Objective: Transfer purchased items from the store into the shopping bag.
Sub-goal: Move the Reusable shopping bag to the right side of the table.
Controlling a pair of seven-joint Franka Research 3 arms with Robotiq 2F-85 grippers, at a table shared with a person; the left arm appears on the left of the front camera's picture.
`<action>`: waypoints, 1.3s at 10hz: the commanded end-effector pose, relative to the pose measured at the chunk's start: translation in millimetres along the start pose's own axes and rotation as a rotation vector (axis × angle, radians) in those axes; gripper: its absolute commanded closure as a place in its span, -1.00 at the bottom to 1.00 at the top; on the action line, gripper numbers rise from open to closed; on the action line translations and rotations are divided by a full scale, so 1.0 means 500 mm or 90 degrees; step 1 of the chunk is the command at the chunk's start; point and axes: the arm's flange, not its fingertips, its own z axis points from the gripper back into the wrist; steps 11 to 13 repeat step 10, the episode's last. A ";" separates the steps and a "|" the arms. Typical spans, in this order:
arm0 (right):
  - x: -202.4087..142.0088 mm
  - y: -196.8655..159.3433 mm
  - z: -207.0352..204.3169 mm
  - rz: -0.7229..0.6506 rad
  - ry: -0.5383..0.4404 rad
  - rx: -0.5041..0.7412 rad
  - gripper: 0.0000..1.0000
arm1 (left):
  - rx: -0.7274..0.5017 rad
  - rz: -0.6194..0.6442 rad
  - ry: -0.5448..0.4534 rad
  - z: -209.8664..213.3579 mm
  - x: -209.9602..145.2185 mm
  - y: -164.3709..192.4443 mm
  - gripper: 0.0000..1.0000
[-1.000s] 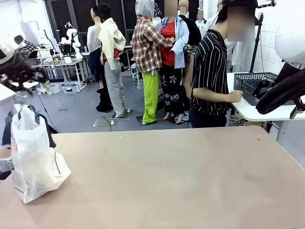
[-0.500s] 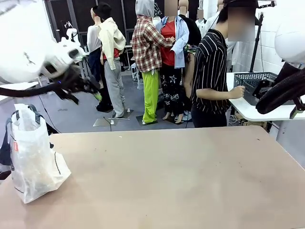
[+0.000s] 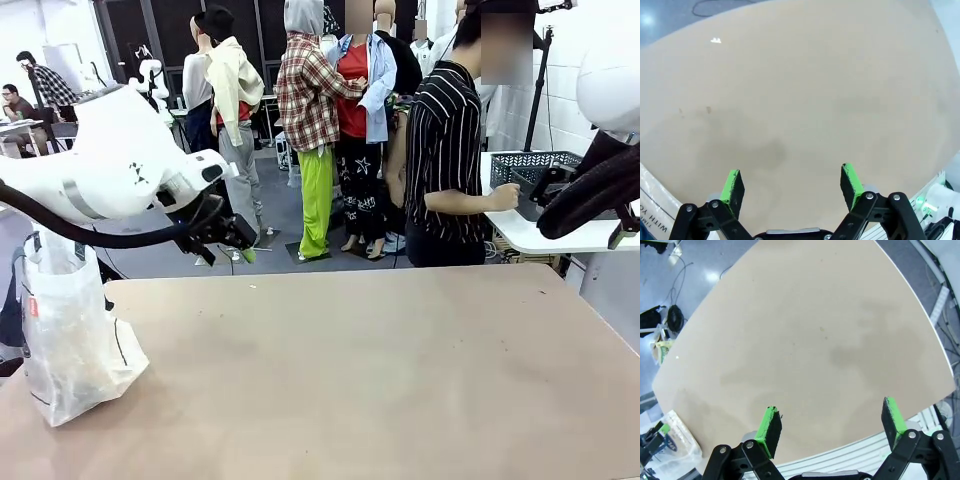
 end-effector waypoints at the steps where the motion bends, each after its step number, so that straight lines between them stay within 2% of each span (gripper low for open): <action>1: 0.001 0.000 -0.001 0.007 -0.002 -0.001 -1.00 | -0.031 -0.025 0.034 -0.018 0.003 0.006 -1.00; 3: 0.001 0.000 -0.001 0.007 -0.002 -0.001 -1.00 | -0.034 -0.020 0.048 -0.035 -0.003 0.017 -1.00; 4: 0.001 0.000 -0.001 0.007 -0.002 -0.001 -1.00 | -0.014 -0.016 0.032 -0.035 -0.007 0.001 -1.00; 13: 0.001 0.000 -0.001 0.007 -0.002 -0.001 -1.00 | -0.014 -0.016 0.032 -0.035 -0.007 0.001 -1.00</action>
